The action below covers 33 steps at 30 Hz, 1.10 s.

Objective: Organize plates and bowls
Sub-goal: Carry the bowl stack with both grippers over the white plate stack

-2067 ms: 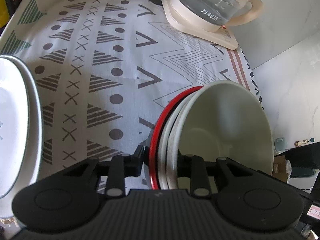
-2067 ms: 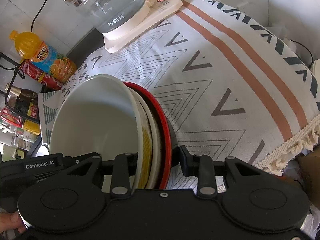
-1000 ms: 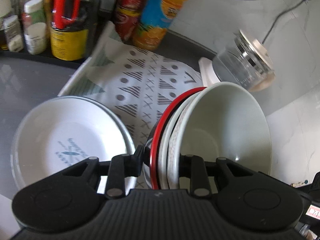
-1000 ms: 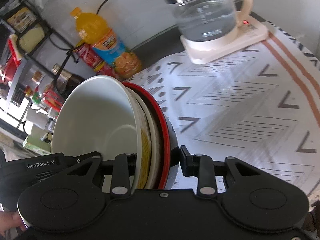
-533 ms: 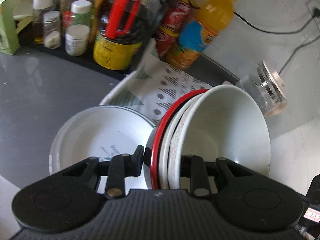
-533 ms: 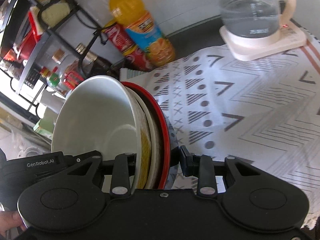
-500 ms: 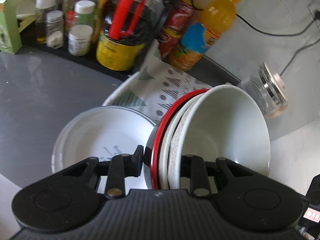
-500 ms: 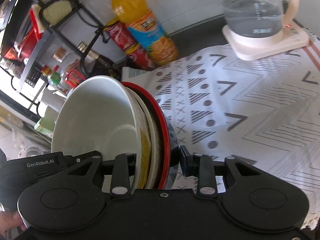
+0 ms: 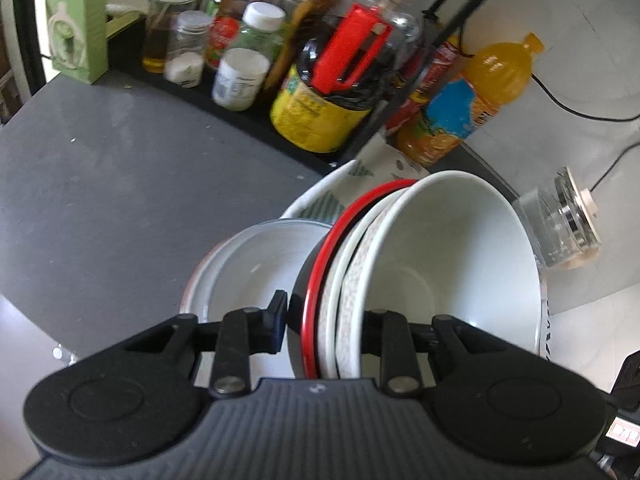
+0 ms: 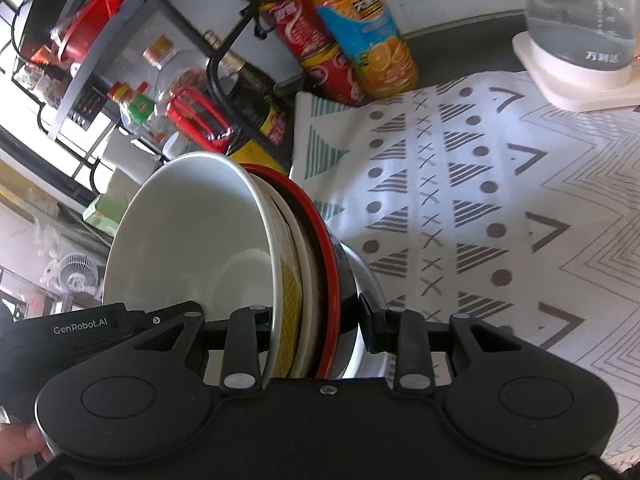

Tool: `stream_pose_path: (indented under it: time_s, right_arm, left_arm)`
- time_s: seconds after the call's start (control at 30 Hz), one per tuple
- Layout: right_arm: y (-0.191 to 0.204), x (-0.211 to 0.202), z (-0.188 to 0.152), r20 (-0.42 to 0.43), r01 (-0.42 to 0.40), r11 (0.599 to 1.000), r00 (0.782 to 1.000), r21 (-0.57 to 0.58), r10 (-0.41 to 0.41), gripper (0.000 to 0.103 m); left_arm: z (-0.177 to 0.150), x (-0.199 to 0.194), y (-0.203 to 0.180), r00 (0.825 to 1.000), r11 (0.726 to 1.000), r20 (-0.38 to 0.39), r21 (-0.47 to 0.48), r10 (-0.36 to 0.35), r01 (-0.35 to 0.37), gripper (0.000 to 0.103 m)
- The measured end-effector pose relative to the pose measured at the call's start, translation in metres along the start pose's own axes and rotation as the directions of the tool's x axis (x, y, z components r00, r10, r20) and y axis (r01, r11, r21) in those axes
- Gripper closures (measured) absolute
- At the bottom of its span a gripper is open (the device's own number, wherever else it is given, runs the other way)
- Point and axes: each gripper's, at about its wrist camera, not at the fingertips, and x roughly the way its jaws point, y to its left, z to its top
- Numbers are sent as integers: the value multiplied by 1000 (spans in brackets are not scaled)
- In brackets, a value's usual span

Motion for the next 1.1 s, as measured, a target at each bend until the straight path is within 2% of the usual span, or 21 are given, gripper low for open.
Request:
stream_pose_path:
  time_s: [0.4, 1.1]
  right_arm:
    - [13, 21, -5, -55, 8, 1000, 998, 2, -8, 71]
    - [10, 53, -8, -145, 55, 998, 988, 32, -49, 71]
  left_arm:
    - [4, 6, 29, 1000, 999, -20, -47, 14, -15, 77]
    - [2, 39, 50, 994, 995, -100, -90, 36, -45, 76]
